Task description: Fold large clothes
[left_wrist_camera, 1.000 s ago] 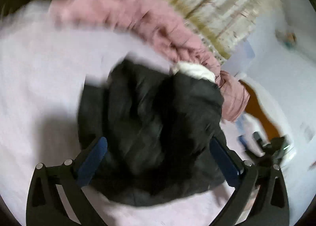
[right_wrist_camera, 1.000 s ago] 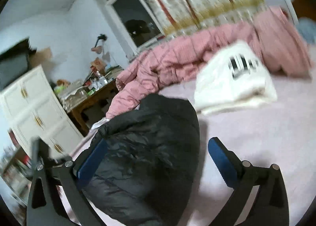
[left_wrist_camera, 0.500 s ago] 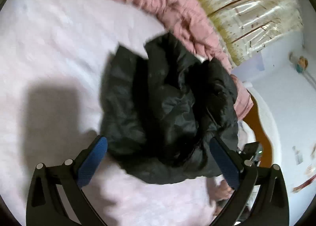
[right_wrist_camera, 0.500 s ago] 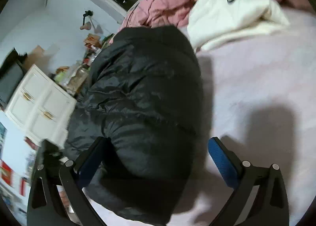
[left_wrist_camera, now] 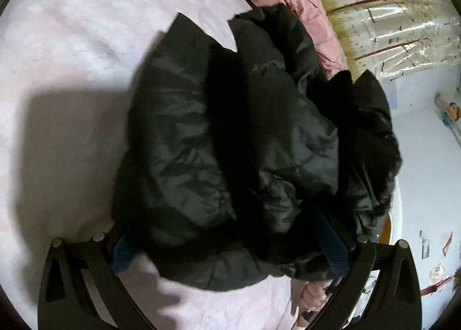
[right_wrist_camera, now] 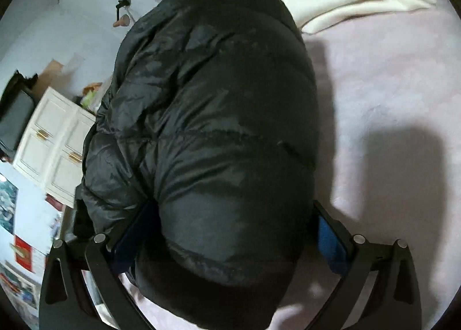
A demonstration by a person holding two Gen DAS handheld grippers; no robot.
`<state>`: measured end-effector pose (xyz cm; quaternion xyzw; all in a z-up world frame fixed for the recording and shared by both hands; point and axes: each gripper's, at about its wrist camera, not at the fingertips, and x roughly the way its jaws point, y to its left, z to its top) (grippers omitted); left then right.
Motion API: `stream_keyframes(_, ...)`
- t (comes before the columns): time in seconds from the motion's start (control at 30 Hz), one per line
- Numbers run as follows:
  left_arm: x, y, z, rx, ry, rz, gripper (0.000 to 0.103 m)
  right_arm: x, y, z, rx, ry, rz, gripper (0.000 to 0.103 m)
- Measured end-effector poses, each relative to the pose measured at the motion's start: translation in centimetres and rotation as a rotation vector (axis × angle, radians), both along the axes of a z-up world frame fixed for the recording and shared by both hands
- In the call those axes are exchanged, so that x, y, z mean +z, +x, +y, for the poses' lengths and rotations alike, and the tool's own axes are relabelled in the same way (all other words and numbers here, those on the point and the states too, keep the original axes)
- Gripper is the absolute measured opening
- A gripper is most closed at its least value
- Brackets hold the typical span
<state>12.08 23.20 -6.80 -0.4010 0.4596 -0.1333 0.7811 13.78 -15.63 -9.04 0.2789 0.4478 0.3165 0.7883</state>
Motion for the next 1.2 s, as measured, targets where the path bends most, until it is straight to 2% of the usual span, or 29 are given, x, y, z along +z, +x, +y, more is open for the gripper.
stream_keyframes(0.03, 0.0, 0.4, -0.6, -0.007, 0.017, -0.008, 0.103, 0.1, -0.1, 0.3, 0.012, -0.006, -0.014, 0.102)
stream_keyframes(0.1, 0.0, 1.1, -2.1, -0.057, 0.050, -0.031, 0.103, 0.4, -0.3, 0.8, 0.026, -0.028, -0.040, 0.092)
stream_keyframes(0.13, -0.1, 1.7, -3.0, -0.088, 0.053, -0.044, 0.103, 0.6, -0.6, 0.9, 0.021, -0.044, -0.057, 0.082)
stream_keyframes(0.17, 0.0, 1.7, -3.7, -0.112, 0.068, -0.055, 0.093, 0.9, -1.0, 0.9, 0.008, -0.061, -0.077, 0.072)
stream_keyframes(0.2, 0.2, 1.7, -4.4, -0.124, 0.081, -0.067, 0.070, 1.2, -1.3, 0.9, -0.006, -0.081, -0.098, 0.068)
stream_keyframes(0.23, 0.5, 1.7, -5.0, -0.132, 0.094, -0.069, 0.067, 1.5, -1.5, 0.9, -0.014, -0.098, -0.115, 0.062)
stream_keyframes(0.3, 1.9, 1.5, -6.2, -0.142, 0.173, -0.094, 0.049, 2.7, -2.3, 1.2, -0.043, -0.174, -0.191, 0.059)
stream_keyframes(0.37, 3.6, 1.0, -7.7, -0.163, 0.244, -0.144, 0.044, 3.8, -3.0, 1.3, -0.069, -0.220, -0.246, 0.057)
stream_keyframes(0.53, 7.9, -0.3, -10.8, -0.214, 0.307, -0.287, 0.042, 7.4, -4.5, -0.7, -0.141, -0.233, -0.350, 0.055)
stream_keyframes(0.63, 11.0, 0.0, -12.4, -0.236, 0.306, -0.376, 0.042, 10.7, -4.9, -2.6, -0.201, -0.247, -0.415, 0.055)
stream_keyframes(0.7, 13.4, 0.8, -13.8, -0.235, 0.319, -0.467, 0.042, 13.6, -4.9, -4.3, -0.249, -0.248, -0.487, 0.055)
stream_keyframes(0.8, 16.0, 2.9, -16.2, -0.220, 0.328, -0.589, 0.042, 17.3, -3.8, -6.2, -0.322, -0.268, -0.595, 0.055)
stream_keyframes(0.9, 17.4, 7.0, -18.3, -0.220, 0.299, -0.664, 0.042, 20.4, -0.2, -7.8, -0.425, -0.279, -0.679, 0.055)
stream_keyframes(1.03, 18.0, 14.5, -21.5, -0.200, 0.300, -0.706, 0.042, 21.3, 5.7, -10.1, -0.536, -0.270, -0.714, 0.055)
stream_keyframes(1.1, 17.2, 16.6, -22.7, -0.199, 0.306, -0.722, 0.042, 20.7, 8.4, -11.2, -0.572, -0.275, -0.713, 0.055)
stream_keyframes(1.2, 15.0, 21.2, -25.0, -0.232, 0.345, -0.724, 0.042, 17.8, 14.6, -13.4, -0.597, -0.288, -0.633, 0.057)
